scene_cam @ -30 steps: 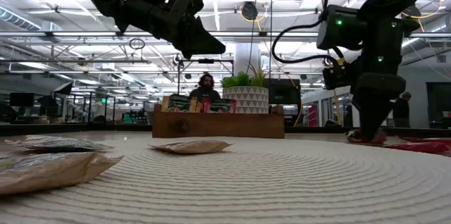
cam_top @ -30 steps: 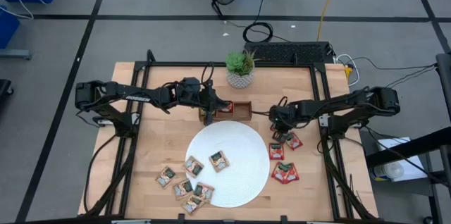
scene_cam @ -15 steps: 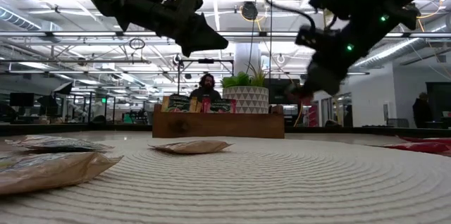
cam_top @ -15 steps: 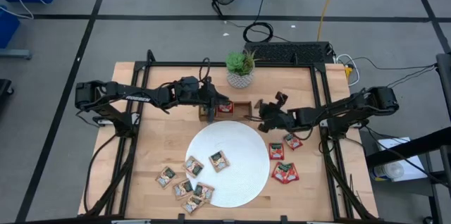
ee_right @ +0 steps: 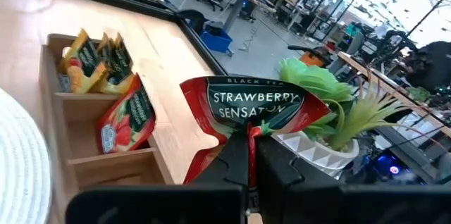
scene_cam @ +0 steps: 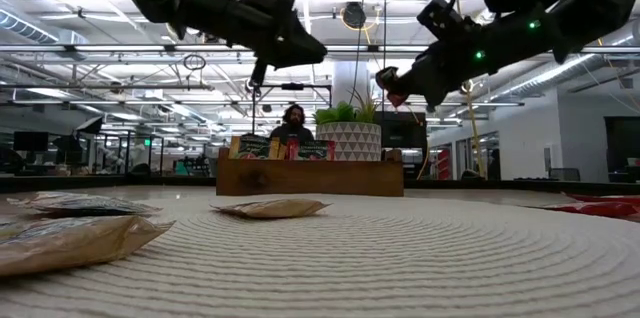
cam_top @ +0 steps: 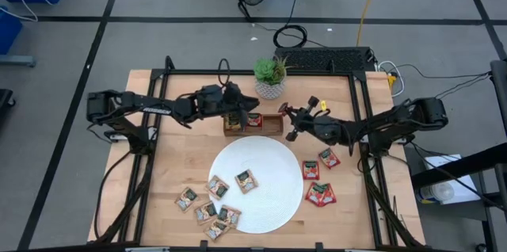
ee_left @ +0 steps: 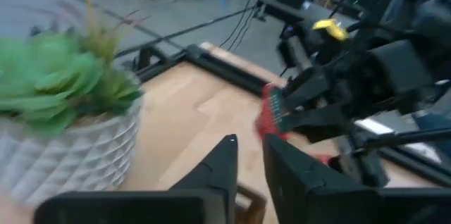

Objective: Pick & Place Tea
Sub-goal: Put the strawberry tea bag into the wooden organizer

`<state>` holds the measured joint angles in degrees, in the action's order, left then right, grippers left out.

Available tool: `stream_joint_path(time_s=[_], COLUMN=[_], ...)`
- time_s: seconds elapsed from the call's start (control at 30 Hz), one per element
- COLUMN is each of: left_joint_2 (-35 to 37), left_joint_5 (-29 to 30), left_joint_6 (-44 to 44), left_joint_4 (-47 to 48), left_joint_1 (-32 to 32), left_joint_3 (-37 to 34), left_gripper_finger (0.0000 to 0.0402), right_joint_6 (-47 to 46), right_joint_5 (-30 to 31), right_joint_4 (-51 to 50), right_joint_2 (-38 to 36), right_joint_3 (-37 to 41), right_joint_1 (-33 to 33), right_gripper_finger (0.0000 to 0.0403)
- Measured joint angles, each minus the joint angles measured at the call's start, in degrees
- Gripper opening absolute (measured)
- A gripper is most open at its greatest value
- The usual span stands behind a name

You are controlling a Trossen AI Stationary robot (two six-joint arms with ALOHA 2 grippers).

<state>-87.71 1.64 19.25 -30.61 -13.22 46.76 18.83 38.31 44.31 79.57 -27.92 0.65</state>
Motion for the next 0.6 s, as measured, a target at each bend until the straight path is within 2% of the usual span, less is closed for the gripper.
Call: stream_joint_path(time_s=[0.1,0.3,0.6], left_joint_2=[-2.73,-9.72,-17.17], left_joint_5=[-1.52,-5.00,-5.72], left_joint_6=[-0.14,-0.70,-2.63], left_joint_4=[-2.35,-2.14,17.63], left_joint_1=[0.81,1.80,1.73], left_joint_3=[0.75,7.96,23.36], left_gripper_finger=[0.0108,0.0145,0.0138], right_joint_6=[-0.12,0.13,1.40], right_joint_5=[-2.62,-4.05,-3.89], right_joint_4=[0.06,0.27,-0.21], right_joint_2=[0.02,0.02,0.03], right_joint_3=[0.02,0.02,0.02], right_joint_1=[1.18,1.66,1.66], right_gripper_finger=[0.0000,0.0000,0.0000])
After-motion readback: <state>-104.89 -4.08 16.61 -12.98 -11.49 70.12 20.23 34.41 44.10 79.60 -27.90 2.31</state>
